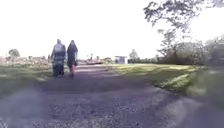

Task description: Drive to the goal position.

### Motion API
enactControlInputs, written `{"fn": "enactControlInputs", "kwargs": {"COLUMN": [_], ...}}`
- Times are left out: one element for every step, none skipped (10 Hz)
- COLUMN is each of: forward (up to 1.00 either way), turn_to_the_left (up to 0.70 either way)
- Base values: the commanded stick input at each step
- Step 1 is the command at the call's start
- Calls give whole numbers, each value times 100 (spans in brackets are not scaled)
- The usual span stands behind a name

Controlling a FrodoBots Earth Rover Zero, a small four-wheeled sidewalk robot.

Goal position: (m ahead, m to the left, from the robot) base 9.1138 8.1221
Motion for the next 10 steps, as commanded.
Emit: {"fn": "enactControlInputs", "kwargs": {"forward": [70, 70, 70, 70, 70, 70, 70, 70, 70, 70], "turn_to_the_left": [-30, 0, 0, 0, 0, 0, 0, 0, 0, 0]}}
